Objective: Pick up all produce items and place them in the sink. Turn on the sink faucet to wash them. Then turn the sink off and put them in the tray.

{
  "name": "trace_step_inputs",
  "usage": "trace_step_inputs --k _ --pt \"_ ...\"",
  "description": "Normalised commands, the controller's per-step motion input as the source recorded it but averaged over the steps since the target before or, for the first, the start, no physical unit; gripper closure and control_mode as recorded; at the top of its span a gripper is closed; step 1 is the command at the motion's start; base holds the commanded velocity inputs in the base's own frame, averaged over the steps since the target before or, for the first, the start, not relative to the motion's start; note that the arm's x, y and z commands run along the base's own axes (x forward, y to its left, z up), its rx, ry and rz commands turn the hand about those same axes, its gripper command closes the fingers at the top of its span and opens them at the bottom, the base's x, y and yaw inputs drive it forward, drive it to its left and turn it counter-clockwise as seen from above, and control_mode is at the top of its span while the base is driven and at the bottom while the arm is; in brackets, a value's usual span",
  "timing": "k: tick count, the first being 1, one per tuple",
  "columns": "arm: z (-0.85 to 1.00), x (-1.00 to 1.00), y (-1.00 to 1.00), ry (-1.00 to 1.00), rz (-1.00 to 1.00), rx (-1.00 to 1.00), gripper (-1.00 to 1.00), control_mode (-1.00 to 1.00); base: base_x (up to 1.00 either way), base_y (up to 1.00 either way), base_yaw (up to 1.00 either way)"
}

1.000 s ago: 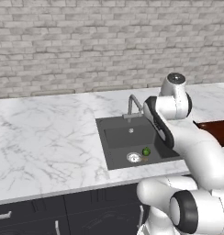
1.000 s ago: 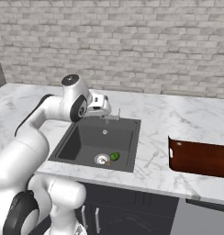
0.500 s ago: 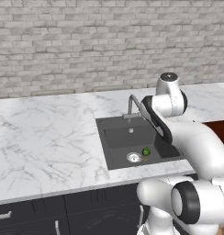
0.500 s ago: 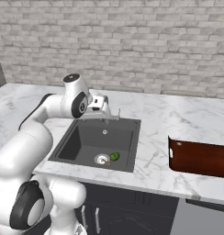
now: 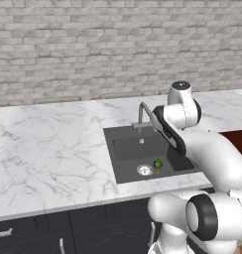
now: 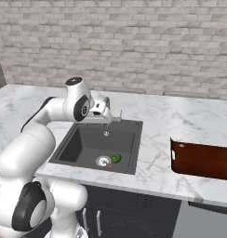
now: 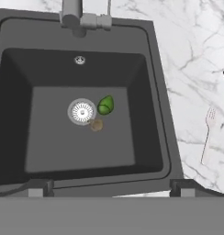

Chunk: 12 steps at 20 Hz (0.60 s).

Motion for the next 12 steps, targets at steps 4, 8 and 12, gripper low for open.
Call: trace_step_inputs --k 4,8,12 --pt "-0.24 -0.14 -0.01 -0.04 -0.07 0.06 -1.0 -1.0 0.0 0.0 0.0" --pt "-0.28 -0.13 -0.02 -0.05 -0.07 0.05 -1.0 -1.0 0.0 0.0 0.0" --pt "-0.31 -0.1 0.0 -0.05 -0.08 0.05 -1.0 -1.0 0.0 0.0 0.0"
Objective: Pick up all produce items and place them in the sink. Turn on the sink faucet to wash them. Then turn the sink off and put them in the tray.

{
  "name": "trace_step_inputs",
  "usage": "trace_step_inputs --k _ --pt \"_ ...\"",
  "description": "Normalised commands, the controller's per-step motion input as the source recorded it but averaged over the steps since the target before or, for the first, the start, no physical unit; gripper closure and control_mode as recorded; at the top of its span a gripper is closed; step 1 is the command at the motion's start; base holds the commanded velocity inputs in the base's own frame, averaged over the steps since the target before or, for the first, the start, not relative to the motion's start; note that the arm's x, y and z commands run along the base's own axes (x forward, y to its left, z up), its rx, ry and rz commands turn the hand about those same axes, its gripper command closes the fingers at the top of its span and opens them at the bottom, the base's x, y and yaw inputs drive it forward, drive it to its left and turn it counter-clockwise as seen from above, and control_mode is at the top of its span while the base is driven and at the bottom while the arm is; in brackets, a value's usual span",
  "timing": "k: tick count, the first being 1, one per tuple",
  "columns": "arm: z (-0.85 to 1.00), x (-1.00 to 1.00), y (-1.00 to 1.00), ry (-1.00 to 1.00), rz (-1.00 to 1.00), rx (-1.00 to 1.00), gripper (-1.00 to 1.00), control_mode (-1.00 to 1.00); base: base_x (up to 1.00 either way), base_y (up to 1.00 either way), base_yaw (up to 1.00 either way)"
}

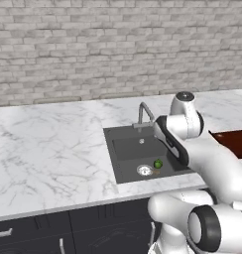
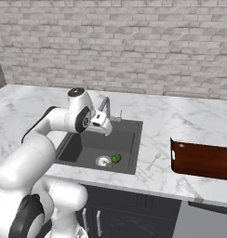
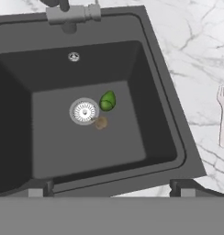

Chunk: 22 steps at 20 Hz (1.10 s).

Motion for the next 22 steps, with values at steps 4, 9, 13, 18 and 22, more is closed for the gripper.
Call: trace_step_inputs --k 4,9,13,18,22 --pt "-0.3 -0.07 -0.03 -0.04 -0.07 0.03 -1.0 -1.0 0.0 0.0 0.0" --pt "-0.29 -0.01 -0.02 -0.02 -0.07 0.02 -1.0 -1.0 0.0 0.0 0.0" --pt "-0.25 0.0 -0.04 0.0 -0.06 0.02 -1.0 -1.0 0.0 0.0 0.0" --pt "-0.25 0.0 -0.03 0.0 -0.05 0.02 -1.0 -1.0 0.0 0.0 0.0" --pt "-0.25 0.05 -0.02 0.0 -0.02 0.01 -1.0 -1.0 0.0 0.0 0.0"
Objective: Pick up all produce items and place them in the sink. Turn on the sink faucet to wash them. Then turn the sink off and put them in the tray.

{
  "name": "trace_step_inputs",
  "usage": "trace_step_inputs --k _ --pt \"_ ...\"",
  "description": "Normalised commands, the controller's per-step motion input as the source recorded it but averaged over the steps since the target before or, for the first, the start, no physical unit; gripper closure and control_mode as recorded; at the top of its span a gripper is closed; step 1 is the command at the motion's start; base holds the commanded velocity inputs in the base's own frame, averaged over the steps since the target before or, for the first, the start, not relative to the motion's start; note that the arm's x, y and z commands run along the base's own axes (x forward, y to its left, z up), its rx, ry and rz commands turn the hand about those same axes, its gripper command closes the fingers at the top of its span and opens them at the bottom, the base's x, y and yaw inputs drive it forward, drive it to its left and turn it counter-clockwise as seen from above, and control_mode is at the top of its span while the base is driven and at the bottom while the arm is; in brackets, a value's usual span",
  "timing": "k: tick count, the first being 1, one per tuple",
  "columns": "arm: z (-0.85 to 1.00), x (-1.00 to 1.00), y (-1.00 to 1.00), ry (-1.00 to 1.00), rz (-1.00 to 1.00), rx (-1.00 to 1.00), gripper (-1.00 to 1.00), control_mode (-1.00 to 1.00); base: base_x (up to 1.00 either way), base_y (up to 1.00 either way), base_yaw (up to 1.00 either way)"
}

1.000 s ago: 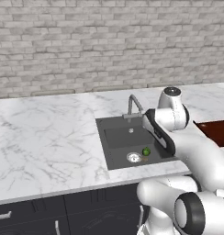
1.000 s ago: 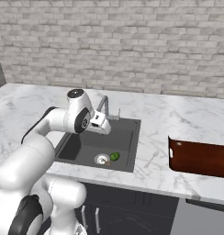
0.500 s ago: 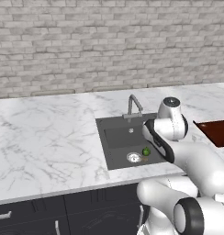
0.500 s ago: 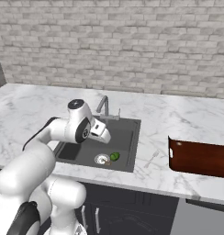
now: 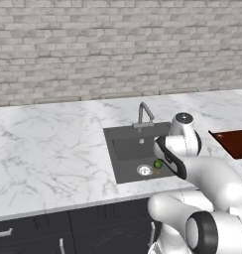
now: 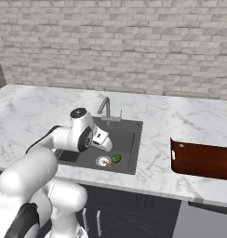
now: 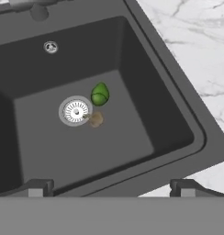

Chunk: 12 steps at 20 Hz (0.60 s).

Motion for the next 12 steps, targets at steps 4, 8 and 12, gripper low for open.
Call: trace_step_inputs --k 4,8,12 --pt "-0.27 0.13 -0.01 0.0 -0.01 0.0 -1.0 -1.0 0.0 0.0 0.0" --pt "-0.21 0.16 -0.01 0.0 0.0 0.01 -1.0 -1.0 0.0 0.0 0.0" --pt "-0.15 0.19 -0.01 0.0 0.0 0.0 -1.0 -1.0 0.0 0.0 0.0"
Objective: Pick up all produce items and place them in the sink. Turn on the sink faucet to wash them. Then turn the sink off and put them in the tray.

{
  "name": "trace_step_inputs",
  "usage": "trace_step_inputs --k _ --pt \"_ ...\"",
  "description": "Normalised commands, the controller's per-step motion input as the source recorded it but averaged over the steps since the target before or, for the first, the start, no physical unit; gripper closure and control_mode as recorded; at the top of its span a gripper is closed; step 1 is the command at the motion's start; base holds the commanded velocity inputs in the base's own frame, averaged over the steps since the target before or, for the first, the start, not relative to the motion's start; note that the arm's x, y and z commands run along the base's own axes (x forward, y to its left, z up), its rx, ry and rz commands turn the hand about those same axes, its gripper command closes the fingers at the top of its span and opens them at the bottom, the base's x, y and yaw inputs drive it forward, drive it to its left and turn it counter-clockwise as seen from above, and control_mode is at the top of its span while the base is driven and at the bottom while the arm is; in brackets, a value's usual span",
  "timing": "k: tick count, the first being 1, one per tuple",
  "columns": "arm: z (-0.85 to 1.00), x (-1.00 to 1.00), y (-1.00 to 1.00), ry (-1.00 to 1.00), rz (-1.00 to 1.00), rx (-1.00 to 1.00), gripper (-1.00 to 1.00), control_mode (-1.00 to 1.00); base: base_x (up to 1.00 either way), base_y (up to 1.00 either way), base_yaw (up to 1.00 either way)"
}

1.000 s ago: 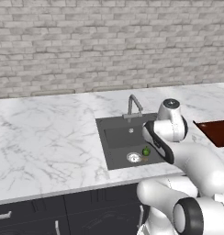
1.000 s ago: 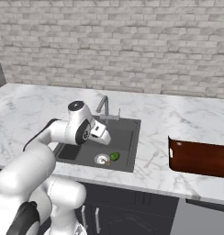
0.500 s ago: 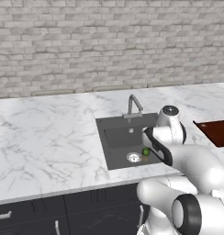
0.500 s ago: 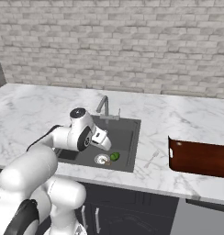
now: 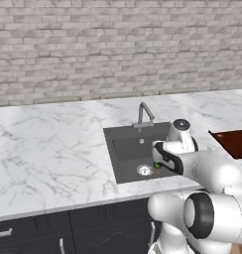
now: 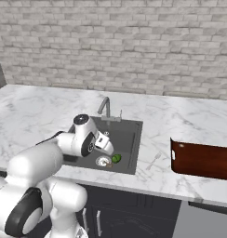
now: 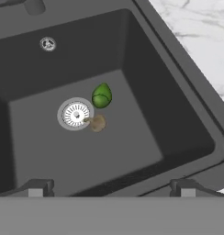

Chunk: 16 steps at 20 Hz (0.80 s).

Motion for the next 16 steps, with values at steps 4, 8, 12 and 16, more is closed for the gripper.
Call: trace_step_inputs --k 4,8,12,16 --pt "-0.15 0.21 -0.03 0.0 0.0 0.0 -1.0 -1.0 0.0 0.0 0.0" --pt "-0.16 0.23 -0.02 0.0 0.0 0.0 -1.0 -1.0 0.0 0.0 0.0" --pt "-0.17 0.21 -0.05 0.0 0.0 0.01 -1.0 -1.0 0.0 0.0 0.0" --pt "-0.14 0.18 -0.04 0.0 0.0 0.0 -1.0 -1.0 0.0 0.0 0.0"
